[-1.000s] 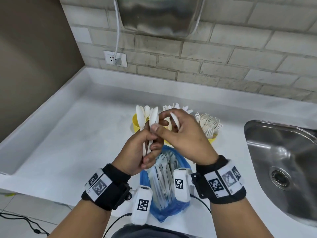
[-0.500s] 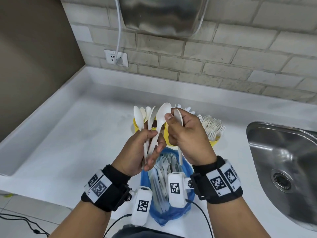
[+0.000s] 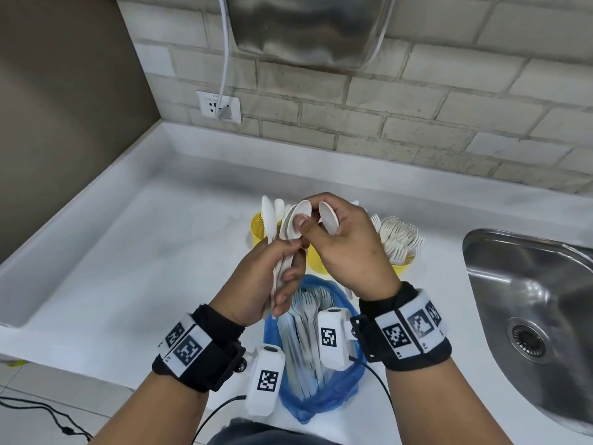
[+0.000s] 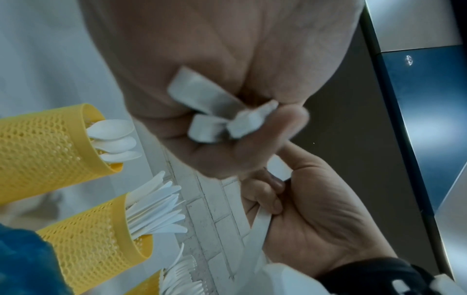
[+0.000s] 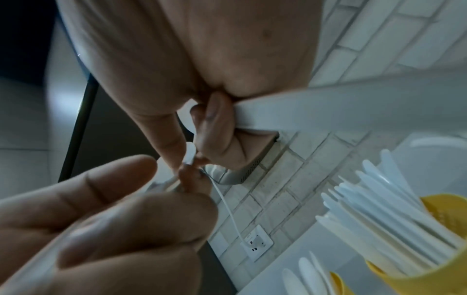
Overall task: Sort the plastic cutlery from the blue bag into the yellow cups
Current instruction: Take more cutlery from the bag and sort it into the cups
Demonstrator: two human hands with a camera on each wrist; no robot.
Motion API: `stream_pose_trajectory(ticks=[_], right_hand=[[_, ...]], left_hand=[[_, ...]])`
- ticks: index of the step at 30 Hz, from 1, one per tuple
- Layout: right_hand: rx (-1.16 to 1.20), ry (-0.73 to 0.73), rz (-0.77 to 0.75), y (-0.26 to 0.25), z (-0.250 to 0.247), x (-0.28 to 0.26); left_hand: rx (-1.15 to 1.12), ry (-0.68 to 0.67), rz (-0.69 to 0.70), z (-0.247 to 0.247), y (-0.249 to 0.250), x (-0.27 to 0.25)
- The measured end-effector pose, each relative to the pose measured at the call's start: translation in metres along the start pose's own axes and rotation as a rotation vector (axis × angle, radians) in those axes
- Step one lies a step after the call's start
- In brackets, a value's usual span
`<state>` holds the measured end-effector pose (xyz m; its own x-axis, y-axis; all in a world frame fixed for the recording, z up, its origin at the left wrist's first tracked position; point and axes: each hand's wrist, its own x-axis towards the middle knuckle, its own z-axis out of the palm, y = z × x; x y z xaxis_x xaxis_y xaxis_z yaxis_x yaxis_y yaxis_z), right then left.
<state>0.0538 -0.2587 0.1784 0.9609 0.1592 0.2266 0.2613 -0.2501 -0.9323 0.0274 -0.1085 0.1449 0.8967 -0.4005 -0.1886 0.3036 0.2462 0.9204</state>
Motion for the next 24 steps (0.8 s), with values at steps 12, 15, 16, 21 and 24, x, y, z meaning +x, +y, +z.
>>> stream_pose_trajectory(ticks=[12, 15, 16, 21, 24], right_hand=[[-0.023, 0.080, -0.078, 0.001, -0.002, 0.002], [0.012, -0.083, -0.070, -0.001, -0.004, 0.000], [-0.008, -0.115, -0.072, 0.001, -0.003, 0.000], [-0.156, -0.153, -0.085, 0.013, -0.001, 0.005], [-0.263, -0.106, -0.116, 0.017, 0.000, 0.006]], left_hand=[[0.029, 0.222, 0.051, 0.004, 0.003, 0.000], [-0.079, 0.139, 0.043, 0.008, 0.004, -0.002], [-0.086, 0.102, 0.040, 0.009, 0.005, -0.003], [0.021, 0.001, 0.040, 0.010, 0.005, -0.008], [0.023, 0.009, 0.026, 0.013, 0.006, -0.010]])
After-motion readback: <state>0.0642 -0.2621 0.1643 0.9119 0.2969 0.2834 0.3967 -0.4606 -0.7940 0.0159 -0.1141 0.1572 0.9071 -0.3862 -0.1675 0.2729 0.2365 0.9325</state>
